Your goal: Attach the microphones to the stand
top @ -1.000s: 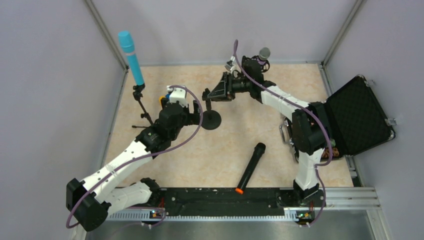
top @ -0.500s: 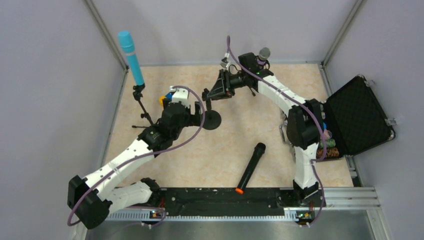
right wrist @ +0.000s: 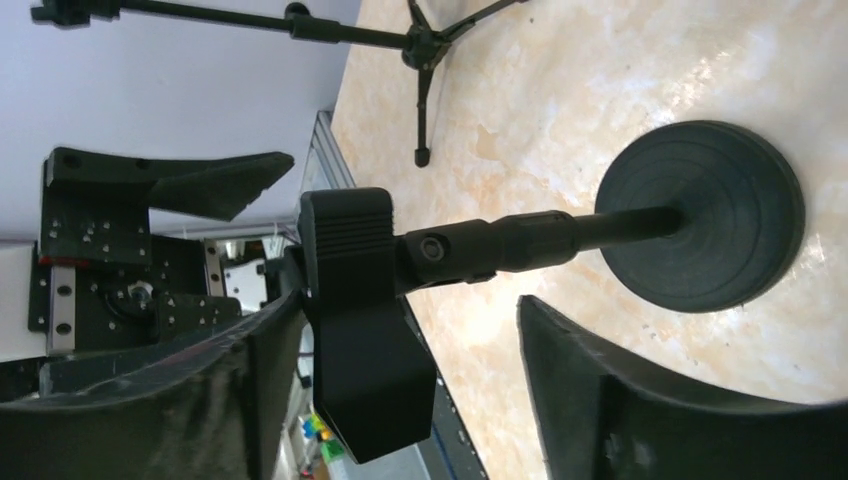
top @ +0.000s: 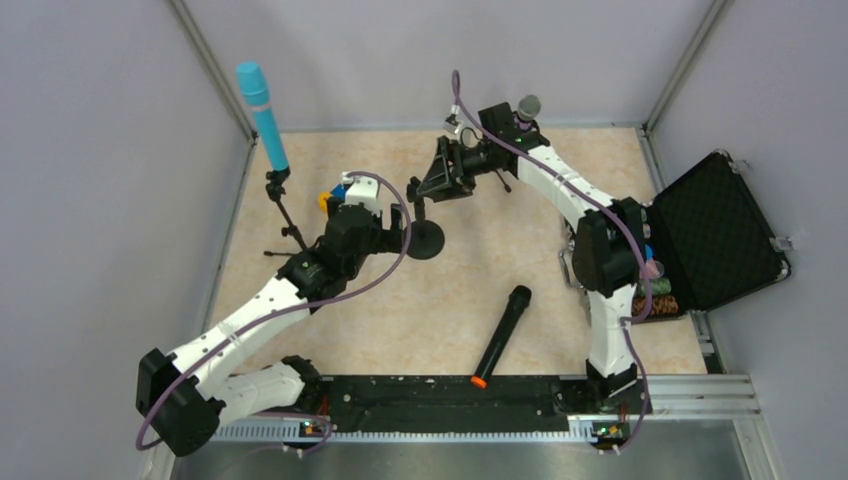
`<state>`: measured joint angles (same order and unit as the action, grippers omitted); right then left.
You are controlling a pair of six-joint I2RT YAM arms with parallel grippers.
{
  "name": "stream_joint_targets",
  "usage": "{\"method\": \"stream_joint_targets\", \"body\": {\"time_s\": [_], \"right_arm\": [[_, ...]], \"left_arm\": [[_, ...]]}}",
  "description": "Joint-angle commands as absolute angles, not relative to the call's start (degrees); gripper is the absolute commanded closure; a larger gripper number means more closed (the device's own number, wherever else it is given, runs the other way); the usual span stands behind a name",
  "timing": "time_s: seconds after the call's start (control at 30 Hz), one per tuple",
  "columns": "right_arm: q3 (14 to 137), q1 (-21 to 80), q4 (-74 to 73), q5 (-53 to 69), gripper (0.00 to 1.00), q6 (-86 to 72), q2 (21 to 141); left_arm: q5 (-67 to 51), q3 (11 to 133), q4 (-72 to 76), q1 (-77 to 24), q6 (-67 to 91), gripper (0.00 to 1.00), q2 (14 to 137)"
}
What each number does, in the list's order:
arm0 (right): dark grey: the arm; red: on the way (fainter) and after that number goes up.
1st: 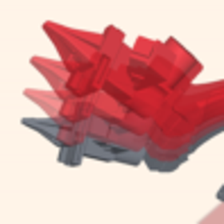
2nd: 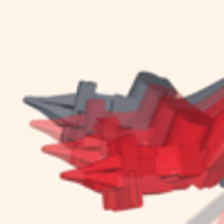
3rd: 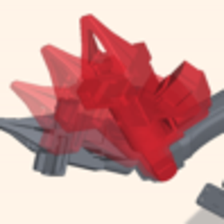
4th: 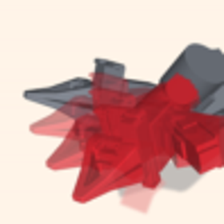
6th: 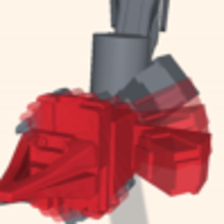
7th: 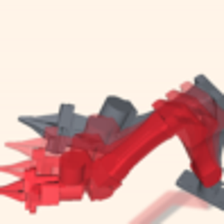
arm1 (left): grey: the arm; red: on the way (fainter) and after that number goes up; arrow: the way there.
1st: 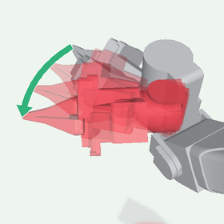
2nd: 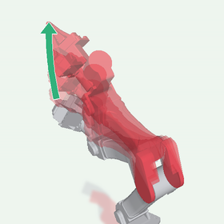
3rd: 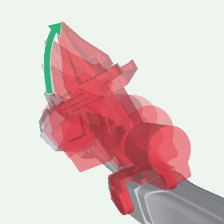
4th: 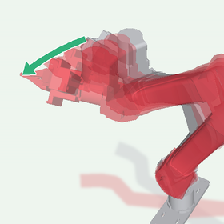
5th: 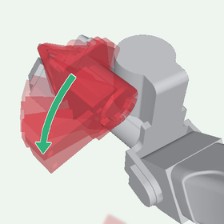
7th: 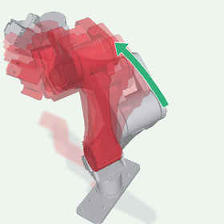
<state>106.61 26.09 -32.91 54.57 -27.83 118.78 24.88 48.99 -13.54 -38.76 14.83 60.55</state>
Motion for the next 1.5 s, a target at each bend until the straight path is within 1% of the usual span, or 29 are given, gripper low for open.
{"method": "stream_joint_targets", "body": {"time_s": [0.0,0.07,0.13,0.37,0.67,0.87,1.03,1.17,1.23,1.37,1.47], "right_arm": [[105.72,25.11,-36.87,46.62,0.16,-23.28,118.45],[105.12,24.89,-34.47,47.35,0.04,-24.21,117.09],[104.82,24.57,-33.15,47.29,0.01,-24.81,115.85],[101.68,23.76,-30.71,45.27,0.01,-25.73,111.01],[98.38,22.59,-27.79,43.15,0.01,-26.43,103.89],[93.67,22.58,-26.65,40.43,0.01,-26.98,97.83],[85.91,22.54,-25.78,33.16,0.01,-25.86,90.35],[76.95,22.56,-23.57,24.09,0.01,-24.32,83.1],[72.72,22.55,-22.55,21.39,0.01,-24.09,80.0],[64.77,22.29,-19.75,19.52,0.01,-24.75,75.08],[60.31,21.0,-18.83,22.95,0.01,-25.69,72.92]], "left_arm": [[24.79,51.27,-11.78,-38.67,14.41,0.01,60.1],[24.79,51.18,-11.69,-38.67,14.58,0.01,60.14],[24.68,51.15,-11.69,-38.67,14.67,0.01,60.2],[24.58,50.48,-11.11,-38.67,16.13,0.01,59.21],[25.33,49.23,-10.94,-38.59,21.52,0.01,54.49],[21.1,47.31,-9.82,-38.58,22.63,0.01,52.79],[15.11,45.28,-9.53,-38.5,24.07,0.01,52.17],[11.05,43.73,-9.47,-38.55,26.47,0.01,52.04],[8.26,43.2,-10.11,-38.58,27.21,0.01,52.54],[3.0,41.27,-11.12,-38.67,32.51,0.01,54.0],[-1.92,39.69,-11.14,-39.22,36.8,0.01,55.53]]}}
